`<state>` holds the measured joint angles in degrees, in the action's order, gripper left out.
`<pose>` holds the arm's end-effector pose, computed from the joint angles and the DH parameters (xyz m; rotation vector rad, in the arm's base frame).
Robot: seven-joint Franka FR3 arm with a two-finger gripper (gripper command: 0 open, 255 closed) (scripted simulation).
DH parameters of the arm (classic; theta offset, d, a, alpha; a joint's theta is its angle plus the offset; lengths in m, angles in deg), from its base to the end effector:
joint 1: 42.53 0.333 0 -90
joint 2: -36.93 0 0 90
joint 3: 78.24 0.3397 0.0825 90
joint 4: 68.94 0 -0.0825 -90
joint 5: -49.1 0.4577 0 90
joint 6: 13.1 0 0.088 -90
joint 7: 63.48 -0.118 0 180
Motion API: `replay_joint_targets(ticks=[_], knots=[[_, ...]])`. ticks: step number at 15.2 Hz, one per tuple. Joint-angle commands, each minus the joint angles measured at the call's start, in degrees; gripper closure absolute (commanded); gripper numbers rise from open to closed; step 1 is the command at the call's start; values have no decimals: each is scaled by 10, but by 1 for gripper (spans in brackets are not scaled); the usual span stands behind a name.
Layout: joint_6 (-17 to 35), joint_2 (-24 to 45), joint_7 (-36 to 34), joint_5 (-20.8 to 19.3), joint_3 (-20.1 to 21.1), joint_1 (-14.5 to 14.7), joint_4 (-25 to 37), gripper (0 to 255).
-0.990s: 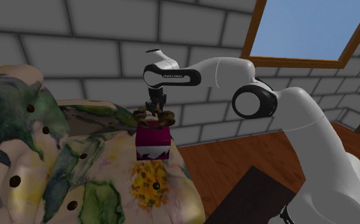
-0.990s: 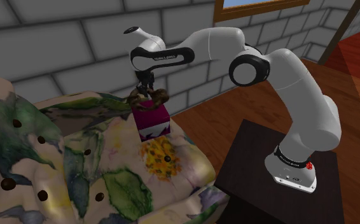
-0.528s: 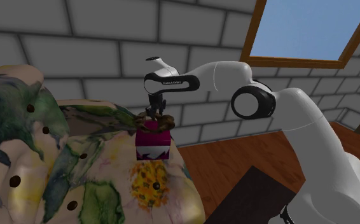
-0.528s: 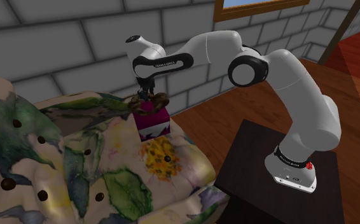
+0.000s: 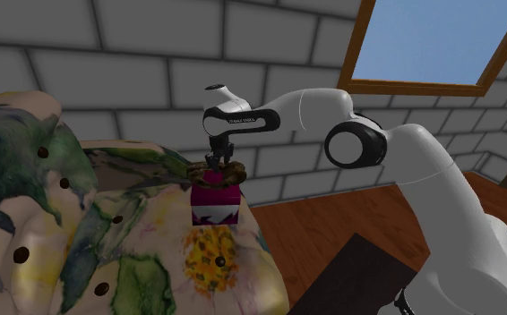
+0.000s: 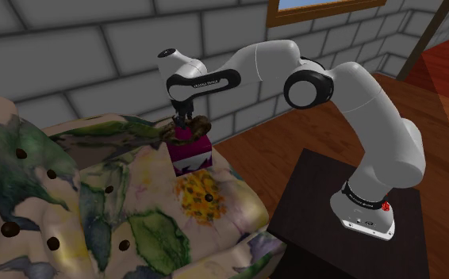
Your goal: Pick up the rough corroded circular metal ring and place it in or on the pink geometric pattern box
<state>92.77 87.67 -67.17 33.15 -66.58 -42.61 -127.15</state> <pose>0.8534 0.0905 0.2995 3.0209 0.2255 -0.0393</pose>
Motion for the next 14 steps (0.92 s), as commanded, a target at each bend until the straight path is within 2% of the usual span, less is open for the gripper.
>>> replay_joint_targets(ticks=[1, 2, 7, 11, 14], knots=[[0, 0, 0, 0, 0, 0, 0, 255], [0, 0, 0, 0, 0, 0, 0, 0], [0, 0, 0, 0, 0, 0, 0, 0], [-68, -5, 7, 4, 2, 10, 65, 0], [-68, -5, 7, 4, 2, 10, 65, 0]])
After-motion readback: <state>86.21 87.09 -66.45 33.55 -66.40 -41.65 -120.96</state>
